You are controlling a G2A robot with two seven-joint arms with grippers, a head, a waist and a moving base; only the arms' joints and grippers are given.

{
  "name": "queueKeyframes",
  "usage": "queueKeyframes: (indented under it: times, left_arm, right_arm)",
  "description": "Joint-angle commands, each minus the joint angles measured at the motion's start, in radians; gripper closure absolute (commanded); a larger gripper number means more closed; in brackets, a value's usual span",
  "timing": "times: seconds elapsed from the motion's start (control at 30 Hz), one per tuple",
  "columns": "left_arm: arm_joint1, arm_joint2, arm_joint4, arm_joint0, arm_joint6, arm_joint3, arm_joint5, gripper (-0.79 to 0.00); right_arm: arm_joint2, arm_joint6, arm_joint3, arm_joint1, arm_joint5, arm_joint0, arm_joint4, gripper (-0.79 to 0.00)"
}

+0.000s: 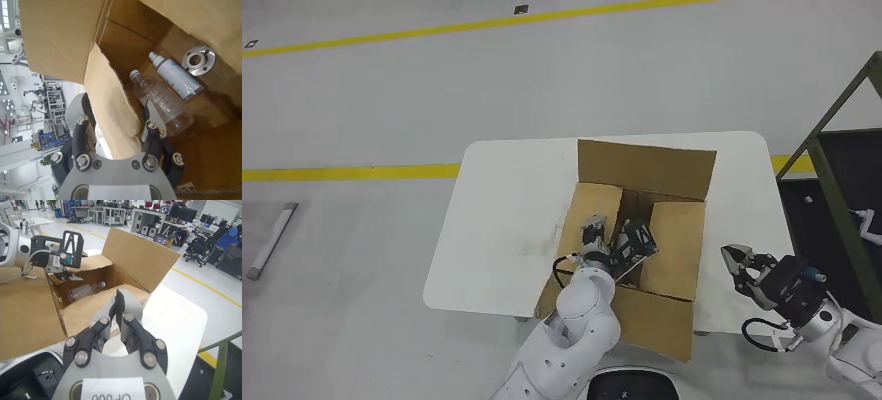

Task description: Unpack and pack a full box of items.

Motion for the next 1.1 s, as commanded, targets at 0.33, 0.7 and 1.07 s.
queueKeyframes:
  times: [0.33,0.7,1.07]
  left_arm:
    - [-0.025,-0.110,-0.212,0.004,-0.057,-0.056,0.117,0.000]
    - [-0.017,-0.145,0.048,-0.061,0.011,-0.028,0.076,-0.785]
    - [-0.002,-0.274,0.188,-0.081,0.062,0.048,0.093,-0.785]
  right_arm:
    - [-0.003,0.004,0.008,-0.012,0.016,0.008,0.027,0.000]
    - [0.016,0.016,-0.003,-0.019,0.004,0.003,0.046,0.000]
    - [0.003,0.013,-0.006,-0.030,0.011,-0.001,0.060,0.000]
